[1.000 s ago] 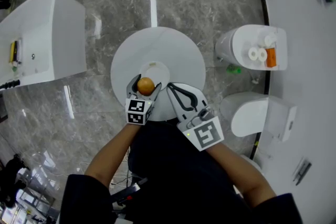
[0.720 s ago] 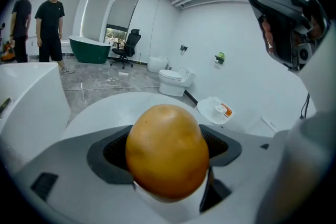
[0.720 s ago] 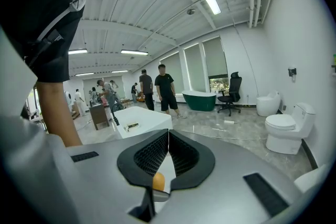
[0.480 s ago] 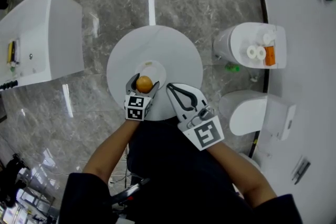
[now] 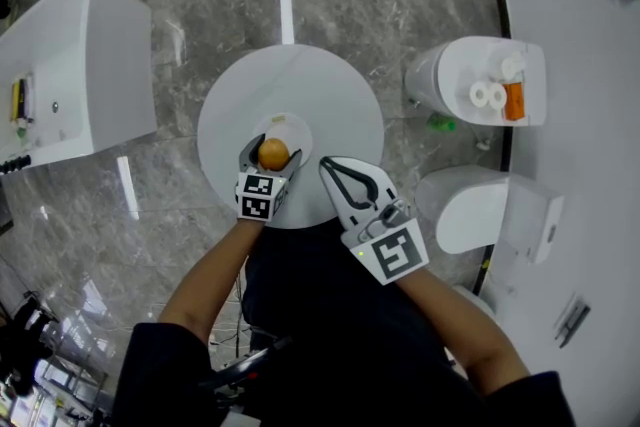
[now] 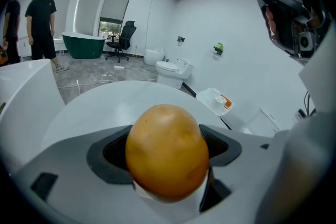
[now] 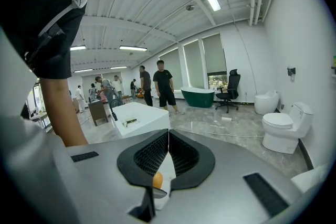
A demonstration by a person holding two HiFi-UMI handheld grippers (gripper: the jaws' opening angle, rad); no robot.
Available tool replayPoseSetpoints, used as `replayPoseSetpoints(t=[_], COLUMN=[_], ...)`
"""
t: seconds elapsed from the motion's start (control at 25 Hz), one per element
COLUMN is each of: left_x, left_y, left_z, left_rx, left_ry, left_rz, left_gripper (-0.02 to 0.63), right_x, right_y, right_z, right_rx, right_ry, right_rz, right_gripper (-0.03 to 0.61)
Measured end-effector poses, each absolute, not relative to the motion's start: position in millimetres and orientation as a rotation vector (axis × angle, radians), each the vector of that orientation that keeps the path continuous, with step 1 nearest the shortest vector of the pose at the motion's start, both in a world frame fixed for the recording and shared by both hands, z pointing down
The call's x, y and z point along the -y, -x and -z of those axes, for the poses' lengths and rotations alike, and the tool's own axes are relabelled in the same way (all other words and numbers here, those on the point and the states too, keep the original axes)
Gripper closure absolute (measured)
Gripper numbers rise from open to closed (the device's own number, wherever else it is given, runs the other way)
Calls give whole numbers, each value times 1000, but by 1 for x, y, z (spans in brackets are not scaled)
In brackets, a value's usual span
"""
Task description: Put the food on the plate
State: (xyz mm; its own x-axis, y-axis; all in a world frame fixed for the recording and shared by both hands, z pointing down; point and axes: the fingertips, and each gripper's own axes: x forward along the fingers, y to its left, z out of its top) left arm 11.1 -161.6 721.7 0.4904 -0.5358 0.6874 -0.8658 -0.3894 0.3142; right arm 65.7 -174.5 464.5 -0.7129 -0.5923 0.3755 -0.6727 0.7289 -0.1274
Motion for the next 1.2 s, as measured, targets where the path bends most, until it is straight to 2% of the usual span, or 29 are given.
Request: replayPoseSetpoints(t=[0.72, 1.2], left_x=[164, 160], left_y=[-12, -19], left_z=[-749, -757], left_rx=[1153, 1138], left_ry=[-2027, -2019], left_rz=[-799, -843], left_gripper=[241, 241], right_x=[179, 187], right_y=[-88, -110], right_z=[-469, -472], right_rx=[2591, 2564], right_ry=[-999, -1099], right_rz=[-241, -301], right_gripper=[571, 571])
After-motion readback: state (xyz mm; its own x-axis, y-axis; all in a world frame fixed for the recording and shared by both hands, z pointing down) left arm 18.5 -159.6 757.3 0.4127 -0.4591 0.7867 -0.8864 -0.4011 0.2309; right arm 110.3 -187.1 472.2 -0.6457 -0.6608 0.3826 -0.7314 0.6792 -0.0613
